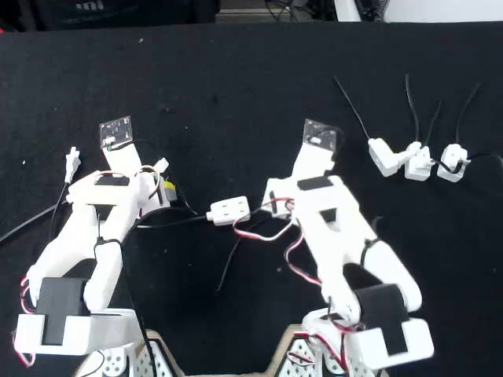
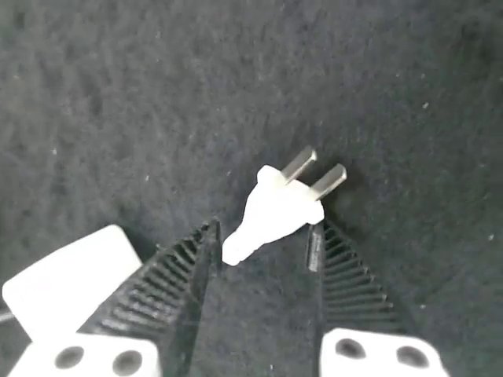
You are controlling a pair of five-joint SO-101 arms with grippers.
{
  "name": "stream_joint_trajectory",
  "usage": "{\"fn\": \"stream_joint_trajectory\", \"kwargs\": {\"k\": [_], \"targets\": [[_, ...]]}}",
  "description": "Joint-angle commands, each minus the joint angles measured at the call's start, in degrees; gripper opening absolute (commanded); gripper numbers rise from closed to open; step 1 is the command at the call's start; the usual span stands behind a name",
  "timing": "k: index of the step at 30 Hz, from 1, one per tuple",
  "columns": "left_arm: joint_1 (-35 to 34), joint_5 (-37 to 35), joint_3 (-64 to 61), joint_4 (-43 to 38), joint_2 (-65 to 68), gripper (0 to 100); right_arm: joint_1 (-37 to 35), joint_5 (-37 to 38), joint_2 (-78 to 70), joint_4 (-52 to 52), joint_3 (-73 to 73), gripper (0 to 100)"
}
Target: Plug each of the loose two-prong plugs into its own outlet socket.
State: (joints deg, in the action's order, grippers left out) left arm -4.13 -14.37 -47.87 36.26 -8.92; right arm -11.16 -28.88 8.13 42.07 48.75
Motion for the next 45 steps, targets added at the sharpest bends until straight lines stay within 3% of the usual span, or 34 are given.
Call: {"fn": "stream_joint_trajectory", "kwargs": {"k": [1,6,13,15,19,24,26,32,36,41,45], "targets": [[-0.22,-0.7,0.22,-0.53,-1.76,26,2.73,-0.26,-2.51,0.35,-5.32,16.0],[-0.22,-0.7,0.22,-0.35,-1.93,26,2.81,9.58,-8.75,0.35,-8.66,0.8],[-0.48,-0.7,0.22,-0.26,-1.93,26,8.7,17.23,-7.08,2.64,-15.52,1.1],[-0.48,-0.7,0.22,-0.26,-1.93,26,8.53,26.11,-4.53,8.97,-19.47,1.1],[-0.48,-0.7,0.22,-0.26,-1.93,26,6.33,51.52,-2.77,22.42,-25.36,1.1],[-0.57,-0.7,0.22,-0.26,-1.93,26,6.33,78.15,-5.85,24.09,-23.25,1.2],[-0.66,-0.7,0.22,-0.26,-1.93,26,6.33,84.31,-6.9,24.79,-22.29,1.8],[-0.57,-0.7,0.22,-0.26,-1.85,26,5.8,88.97,-7.43,32.97,-21.76,21.4],[-0.57,-0.7,0.22,-0.26,-1.85,26,6.07,88.09,-6.99,32.97,-23.34,17.5],[-0.57,-0.7,0.22,-0.35,-1.85,26,4.92,75.69,-9.89,20.75,-20.97,15.9],[-0.57,-0.7,0.22,-0.35,-1.85,26,2.73,71.3,-11.21,18.9,-20.88,15.9]]}}
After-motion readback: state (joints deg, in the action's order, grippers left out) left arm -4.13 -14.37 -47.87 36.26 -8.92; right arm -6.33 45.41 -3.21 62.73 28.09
